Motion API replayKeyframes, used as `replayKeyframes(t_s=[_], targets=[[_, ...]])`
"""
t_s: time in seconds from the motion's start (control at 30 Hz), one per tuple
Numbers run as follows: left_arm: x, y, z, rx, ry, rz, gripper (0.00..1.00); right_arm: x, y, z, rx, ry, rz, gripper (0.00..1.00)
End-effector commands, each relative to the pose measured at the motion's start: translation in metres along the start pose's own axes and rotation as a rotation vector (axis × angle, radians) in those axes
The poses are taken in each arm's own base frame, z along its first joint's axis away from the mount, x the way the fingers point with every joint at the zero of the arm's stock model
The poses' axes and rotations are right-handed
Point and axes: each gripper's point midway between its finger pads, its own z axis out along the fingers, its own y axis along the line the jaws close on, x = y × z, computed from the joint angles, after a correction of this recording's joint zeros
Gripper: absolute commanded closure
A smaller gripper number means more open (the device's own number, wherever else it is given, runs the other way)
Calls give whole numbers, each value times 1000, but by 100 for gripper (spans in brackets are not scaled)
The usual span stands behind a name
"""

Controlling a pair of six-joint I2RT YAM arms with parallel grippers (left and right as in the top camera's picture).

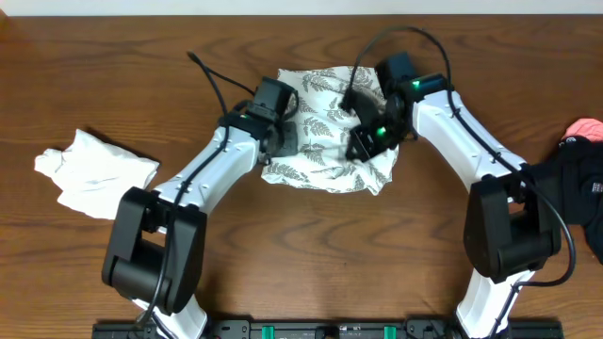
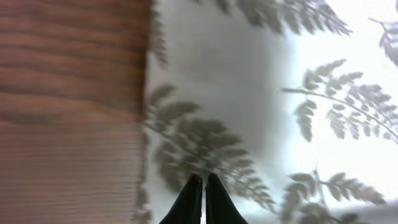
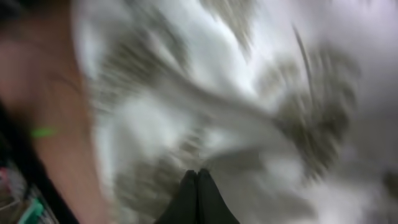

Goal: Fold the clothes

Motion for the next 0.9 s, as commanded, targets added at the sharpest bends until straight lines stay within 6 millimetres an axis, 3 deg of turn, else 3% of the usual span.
replayKeyframes(t_s=[0.0, 0.2, 0.37, 0.5, 0.7, 0.87], targets=[[-11, 11, -12, -3, -31, -18, 94, 30, -42, 4, 196, 110, 120, 99], [-19, 23, -19, -10, -54, -47, 94, 69, -86, -20, 432, 228, 307, 99], [-14, 12, -21, 54, -27, -45, 94, 68, -93, -25, 436, 206, 341, 99], [-14, -19, -25, 216, -13, -30, 94, 45, -62, -20, 235, 123, 221, 98], [-15, -28, -16, 221, -29, 21, 94, 9, 6, -25, -137, -40, 66, 99], [3, -23, 12, 191, 40, 42, 94, -2, 22, -14, -166, -62, 3, 99]])
